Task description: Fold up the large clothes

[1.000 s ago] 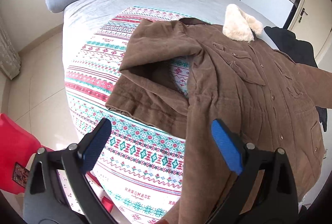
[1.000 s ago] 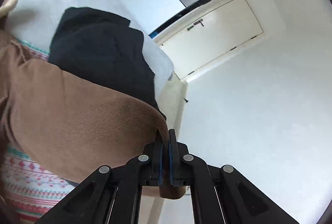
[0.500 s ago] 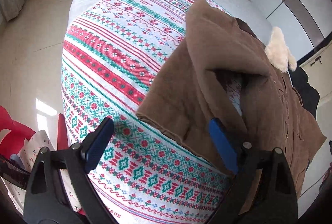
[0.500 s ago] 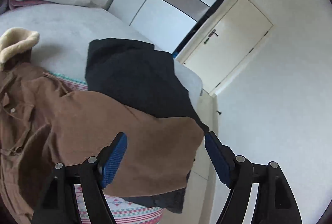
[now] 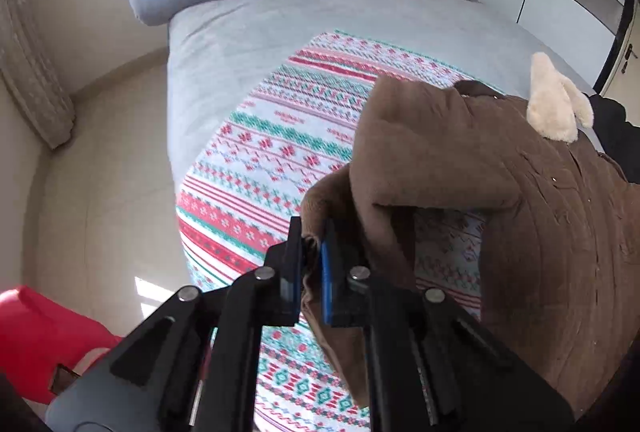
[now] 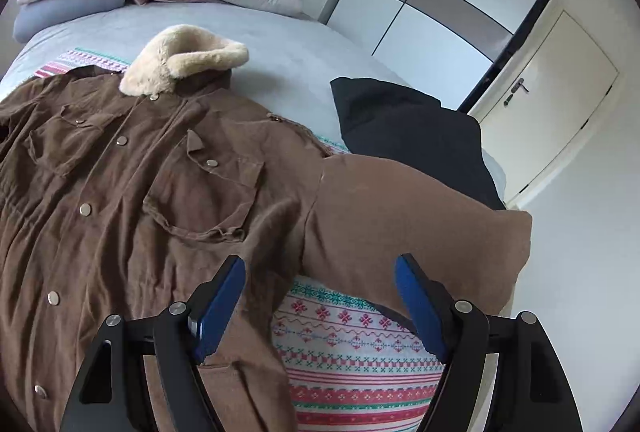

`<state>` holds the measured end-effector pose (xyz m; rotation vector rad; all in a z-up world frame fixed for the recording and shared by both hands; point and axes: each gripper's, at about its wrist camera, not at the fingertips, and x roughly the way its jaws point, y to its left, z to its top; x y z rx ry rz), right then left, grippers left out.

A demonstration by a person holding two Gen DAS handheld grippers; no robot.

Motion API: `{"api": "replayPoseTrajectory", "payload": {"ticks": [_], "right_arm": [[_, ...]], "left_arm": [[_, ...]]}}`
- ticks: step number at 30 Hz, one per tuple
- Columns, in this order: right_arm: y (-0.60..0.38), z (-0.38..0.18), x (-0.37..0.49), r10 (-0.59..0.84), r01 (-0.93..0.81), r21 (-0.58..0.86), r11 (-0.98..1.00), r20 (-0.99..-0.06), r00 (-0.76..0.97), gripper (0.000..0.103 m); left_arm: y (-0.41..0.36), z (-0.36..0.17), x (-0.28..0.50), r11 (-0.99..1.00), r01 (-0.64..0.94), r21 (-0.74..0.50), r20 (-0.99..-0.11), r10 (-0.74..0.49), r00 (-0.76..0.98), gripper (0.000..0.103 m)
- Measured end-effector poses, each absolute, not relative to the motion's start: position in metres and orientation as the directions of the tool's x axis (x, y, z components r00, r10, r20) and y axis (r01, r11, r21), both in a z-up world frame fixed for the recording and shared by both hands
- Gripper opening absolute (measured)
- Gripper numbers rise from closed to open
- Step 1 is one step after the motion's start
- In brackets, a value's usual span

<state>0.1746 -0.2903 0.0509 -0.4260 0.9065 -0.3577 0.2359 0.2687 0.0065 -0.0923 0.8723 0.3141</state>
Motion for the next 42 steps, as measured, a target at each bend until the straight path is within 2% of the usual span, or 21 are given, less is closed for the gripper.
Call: {"api": "replayPoseTrajectory", "payload": {"ticks": [4,5,7,9,11,12,13,14,15,16,20,26,29,32,35,36,37,38,39,40,42], "right_arm": [[-0.289,0.047,0.179,-0.489,0.119,-0.518,0.847,-0.670,0.558,0.078],[-0.291,0.048,0.181,-0.493,0.122,-0.520,0.845,-0.669,0.557,0.078],[-0.293,0.046,0.186,-0.498,0.129,-0.520,0.844,-0.673,0.547,0.078],[-0.295,0.040,0.194,-0.494,0.129,-0.511,0.850,-0.688,0.532,0.078],[-0.295,0.033,0.203,-0.479,0.123,-0.493,0.861,-0.708,0.519,0.078],[-0.295,0.030,0.209,-0.466,0.117,-0.480,0.870,-0.720,0.514,0.078],[-0.294,0.029,0.215,-0.449,0.109,-0.463,0.880,-0.732,0.513,0.078],[-0.292,0.027,0.223,-0.430,0.098,-0.447,0.889,-0.743,0.513,0.078],[-0.290,0.026,0.232,-0.412,0.088,-0.432,0.898,-0.753,0.513,0.078],[-0.287,0.026,0.243,-0.397,0.077,-0.420,0.904,-0.760,0.515,0.078],[-0.273,0.025,0.290,-0.314,0.039,-0.345,0.938,-0.794,0.520,0.078],[-0.255,0.023,0.387,-0.106,0.009,-0.121,0.993,-0.834,0.541,0.078],[-0.256,0.015,0.434,0.034,0.034,0.067,0.997,-0.810,0.586,0.078],[-0.268,-0.005,0.473,0.167,0.074,0.270,0.960,-0.765,0.622,0.078],[-0.288,-0.035,0.498,0.276,0.111,0.446,0.888,-0.710,0.647,0.078],[-0.294,-0.047,0.506,0.319,0.117,0.506,0.855,-0.690,0.650,0.078],[-0.301,-0.059,0.513,0.383,0.106,0.581,0.807,-0.652,0.654,0.075],[-0.306,-0.070,0.519,0.458,0.080,0.662,0.745,-0.595,0.660,0.067],[-0.311,-0.080,0.524,0.514,0.067,0.722,0.689,-0.551,0.657,0.032],[-0.314,-0.087,0.527,0.563,0.053,0.769,0.637,-0.511,0.649,0.013],[-0.322,-0.087,0.521,0.627,-0.019,0.825,0.564,-0.414,0.660,0.012]], "left_arm": [[0.316,0.060,0.266,0.849,-0.441,0.290,-0.598,0.521,0.609,0.009],[0.328,0.069,0.271,0.824,-0.466,0.322,-0.569,0.562,0.601,0.009],[0.354,0.078,0.286,0.808,-0.499,0.315,-0.573,0.581,0.579,0.009],[0.370,0.077,0.300,0.746,-0.550,0.376,-0.531,0.660,0.531,0.009],[0.377,0.069,0.316,0.699,-0.582,0.416,-0.539,0.705,0.461,0.019],[0.375,0.066,0.324,0.694,-0.592,0.410,-0.556,0.704,0.442,0.020],[0.366,0.066,0.329,0.708,-0.588,0.390,-0.572,0.687,0.448,0.027],[0.354,0.065,0.334,0.749,-0.560,0.354,-0.596,0.643,0.482,0.047],[0.341,0.065,0.341,0.792,-0.522,0.315,-0.619,0.589,0.520,0.060],[0.322,0.065,0.349,0.827,-0.483,0.287,-0.633,0.542,0.552,0.077],[0.237,0.063,0.396,0.924,-0.315,0.218,-0.682,0.375,0.628,0.078],[0.099,0.042,0.474,0.991,-0.106,-0.083,-0.734,0.011,0.679,0.078],[0.049,0.014,0.501,0.959,-0.086,-0.269,-0.718,-0.140,0.682,0.078],[0.025,-0.027,0.508,0.882,-0.090,-0.463,-0.649,-0.269,0.711,0.078],[0.015,-0.072,0.501,0.849,-0.047,-0.527,-0.591,-0.325,0.738,0.074],[0.012,-0.080,0.513,0.855,-0.058,-0.515,-0.649,-0.345,0.678,0.071],[0.012,-0.081,0.522,0.846,-0.040,-0.531,-0.661,-0.384,0.645,0.060],[0.016,-0.079,0.521,0.827,-0.010,-0.562,-0.626,-0.418,0.658,0.058],[0.019,-0.077,0.520,0.821,0.006,-0.572,-0.608,-0.428,0.669,0.059],[0.019,-0.075,0.520,0.823,0.009,-0.567,-0.608,-0.427,0.669,0.058],[0.023,-0.076,0.519,0.806,0.003,-0.592,-0.597,-0.441,0.670,0.057]]}}
